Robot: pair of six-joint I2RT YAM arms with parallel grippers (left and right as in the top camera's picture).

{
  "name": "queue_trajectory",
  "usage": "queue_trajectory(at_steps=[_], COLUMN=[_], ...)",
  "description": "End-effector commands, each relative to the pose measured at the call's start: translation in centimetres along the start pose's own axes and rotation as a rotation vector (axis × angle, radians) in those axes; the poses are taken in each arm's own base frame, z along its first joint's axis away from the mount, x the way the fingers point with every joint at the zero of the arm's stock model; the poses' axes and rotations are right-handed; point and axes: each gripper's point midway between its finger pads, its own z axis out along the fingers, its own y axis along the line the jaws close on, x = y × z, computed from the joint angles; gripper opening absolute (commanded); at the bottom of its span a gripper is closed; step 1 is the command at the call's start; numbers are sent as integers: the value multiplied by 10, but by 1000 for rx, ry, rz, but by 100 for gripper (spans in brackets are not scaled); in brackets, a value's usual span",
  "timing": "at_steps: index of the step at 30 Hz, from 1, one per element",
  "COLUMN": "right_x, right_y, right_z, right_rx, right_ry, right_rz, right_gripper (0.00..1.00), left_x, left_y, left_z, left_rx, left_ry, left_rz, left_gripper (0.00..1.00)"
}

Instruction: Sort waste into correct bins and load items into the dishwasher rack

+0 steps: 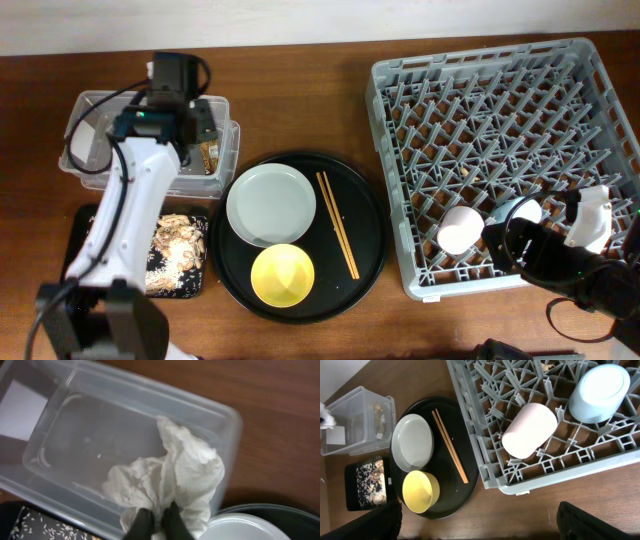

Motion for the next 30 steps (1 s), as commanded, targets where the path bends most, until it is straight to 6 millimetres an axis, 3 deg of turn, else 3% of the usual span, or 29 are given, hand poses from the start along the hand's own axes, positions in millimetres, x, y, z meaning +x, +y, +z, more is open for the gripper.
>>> queue_trajectory(at_steps=[1, 2, 3, 5, 8, 10, 11, 16, 21, 30], right_x=[-2, -2, -2, -5, -10, -12, -12, -12, -12, -12], right_y=[2, 2, 2, -2, -7, -7, -7, -8, -8, -8], right_z=[-3, -3, -3, -3, -4, -4, -4, -4, -4, -4], right_rx=[-6, -6, -6, 18, 54, 53, 54, 54, 54, 54], right_ry=[-16, -16, -17, -28, -48, -55, -55, -53, -52, -52], right_rz=[-15, -19, -24, -57, -77, -83, -83, -82, -81, -81], right_gripper=[99, 99, 99, 99, 99, 99, 99, 99, 99, 99], left_x=[13, 15, 14, 7, 2, 11, 19, 45, 63, 79], left_y=[6, -1, -2, -7, -28, -38, -38, -18, 3, 12], left_z=[33, 25, 18, -19, -76, -133, -154, -223, -258, -262], left_rx=[49, 96, 105, 136, 247, 304, 321, 363, 378, 368], left_ry=[85, 102, 109, 86, 27, -37, -52, -131, -178, -139], left_rz=[6, 23, 26, 90, 199, 270, 288, 306, 296, 304], left_gripper=[80, 94, 94, 84, 83, 84, 99, 99, 99, 99])
